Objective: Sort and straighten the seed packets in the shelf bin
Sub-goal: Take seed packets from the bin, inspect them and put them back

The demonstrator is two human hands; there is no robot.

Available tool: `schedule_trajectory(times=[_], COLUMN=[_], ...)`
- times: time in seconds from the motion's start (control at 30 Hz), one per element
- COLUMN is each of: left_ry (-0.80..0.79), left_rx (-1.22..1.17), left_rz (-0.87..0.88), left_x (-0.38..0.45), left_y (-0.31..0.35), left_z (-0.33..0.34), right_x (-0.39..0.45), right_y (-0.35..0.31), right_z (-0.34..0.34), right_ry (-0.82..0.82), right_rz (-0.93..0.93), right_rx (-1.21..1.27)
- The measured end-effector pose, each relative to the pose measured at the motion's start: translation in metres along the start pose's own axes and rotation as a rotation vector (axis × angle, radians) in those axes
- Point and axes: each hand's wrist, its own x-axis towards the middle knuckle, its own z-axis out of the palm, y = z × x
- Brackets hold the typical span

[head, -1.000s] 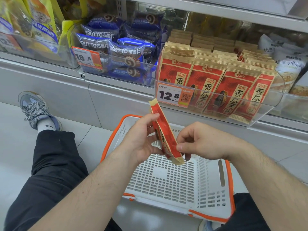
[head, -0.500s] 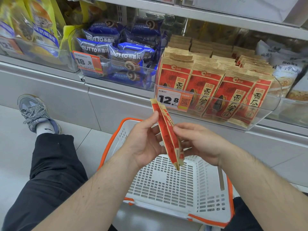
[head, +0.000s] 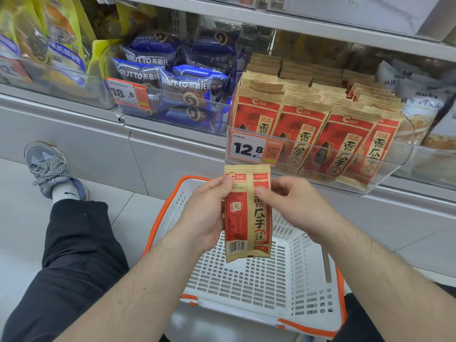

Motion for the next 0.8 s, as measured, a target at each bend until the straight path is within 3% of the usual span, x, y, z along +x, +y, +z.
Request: schedule_trajectory(times=[0.13,0.5,0.67,0.8], left_ry=[-0.047,-0.091,-0.084,-0.051], left_rx=[-0.01,0.009,-0.002,-0.079], left_rz=[-0.017,0.062,0.05,0.046], left_x=[-0.001,-0.005,-0.004,-0.002], left_y=[-0.002,-0.003,-0.002,0.001], left_z=[0.001,0.002,0.002,0.0], right_x=[-0.002,-0.004,-0.003,-0.004], right_y=[-0.01,-0.011,-0.01,-0.01], right_z=[-0.004,-0.006,-0.008,-0.015], right_ry=[0.119,0.097,0.076,-0.039], right_rz=[-0.089,-0.034,-0.028,-0.008], right_rx=[0.134,0.32,0.281,0.116])
